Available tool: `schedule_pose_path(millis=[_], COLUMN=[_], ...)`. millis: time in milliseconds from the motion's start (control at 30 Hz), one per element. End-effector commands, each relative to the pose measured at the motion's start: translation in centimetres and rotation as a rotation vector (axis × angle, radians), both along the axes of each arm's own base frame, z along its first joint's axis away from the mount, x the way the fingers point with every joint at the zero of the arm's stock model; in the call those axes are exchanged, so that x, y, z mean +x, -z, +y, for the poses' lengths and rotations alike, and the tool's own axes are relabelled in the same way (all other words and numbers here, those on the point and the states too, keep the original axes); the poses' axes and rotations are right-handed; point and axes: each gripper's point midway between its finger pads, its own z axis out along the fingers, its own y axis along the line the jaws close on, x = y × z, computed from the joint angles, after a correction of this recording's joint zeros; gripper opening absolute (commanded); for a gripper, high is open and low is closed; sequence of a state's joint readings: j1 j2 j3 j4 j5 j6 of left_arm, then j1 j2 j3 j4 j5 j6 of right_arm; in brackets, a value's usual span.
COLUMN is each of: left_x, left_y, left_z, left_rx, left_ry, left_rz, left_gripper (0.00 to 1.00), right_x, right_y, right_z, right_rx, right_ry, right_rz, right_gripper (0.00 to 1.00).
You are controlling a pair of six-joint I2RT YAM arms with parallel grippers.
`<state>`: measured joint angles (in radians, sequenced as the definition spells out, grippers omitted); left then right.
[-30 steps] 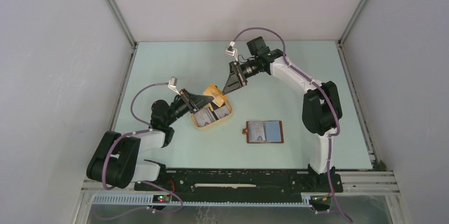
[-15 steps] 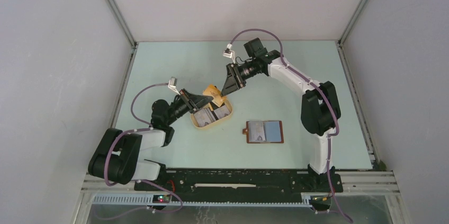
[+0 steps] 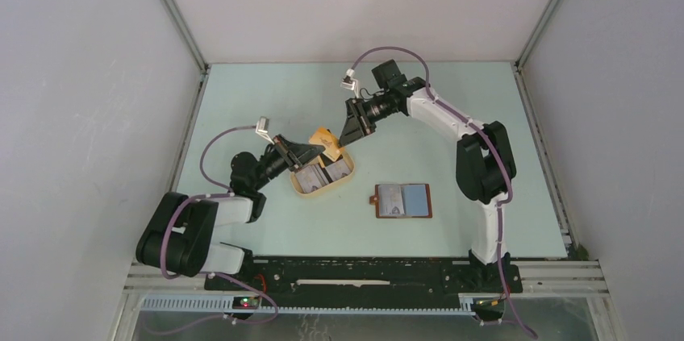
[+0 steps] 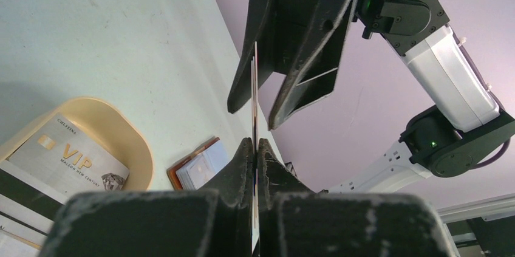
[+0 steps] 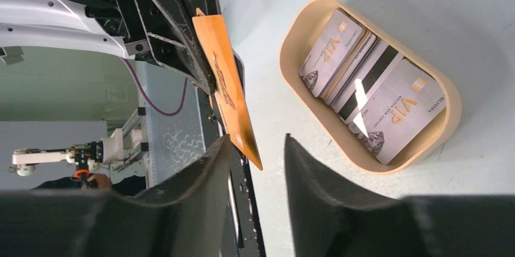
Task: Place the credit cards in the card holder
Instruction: Place the credit card in the storage box.
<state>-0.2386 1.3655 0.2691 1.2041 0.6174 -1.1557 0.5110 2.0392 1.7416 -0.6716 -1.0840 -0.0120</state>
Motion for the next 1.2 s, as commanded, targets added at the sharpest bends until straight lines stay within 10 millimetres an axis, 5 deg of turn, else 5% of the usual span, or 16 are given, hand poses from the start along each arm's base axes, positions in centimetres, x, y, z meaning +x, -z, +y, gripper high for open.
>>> schedule_pose_path(millis=[0, 433, 1000, 1167], left_x=[-0.6, 0.1, 3.4, 3.4], left_y=[0.2, 1.3, 7.6, 9.6], left_z=[0.2, 0.6, 1.5, 1.7], left_rx=[-0.007, 0.011, 0.124, 0.142], left_ry=[0.01, -0.009, -0.014, -0.022], left_rz=[-0.016, 0.008, 0.08, 0.126], left_gripper=[0.0, 0.0, 0.01, 0.11], right_x=[-0.5, -1.0, 2.4, 2.3], right_y=[-0.6, -1.1, 7.7, 8.9], right_z=[0.7, 0.9, 2.9, 3.0], right_rx=[0.024, 0.05, -0.078, -0.083], right_ry=[-0.032, -0.056, -0.035, -0.044], right_rz=[-0.002, 0.003, 0.091, 0.117], right_gripper=[0.4, 0.0, 0.0, 0.0])
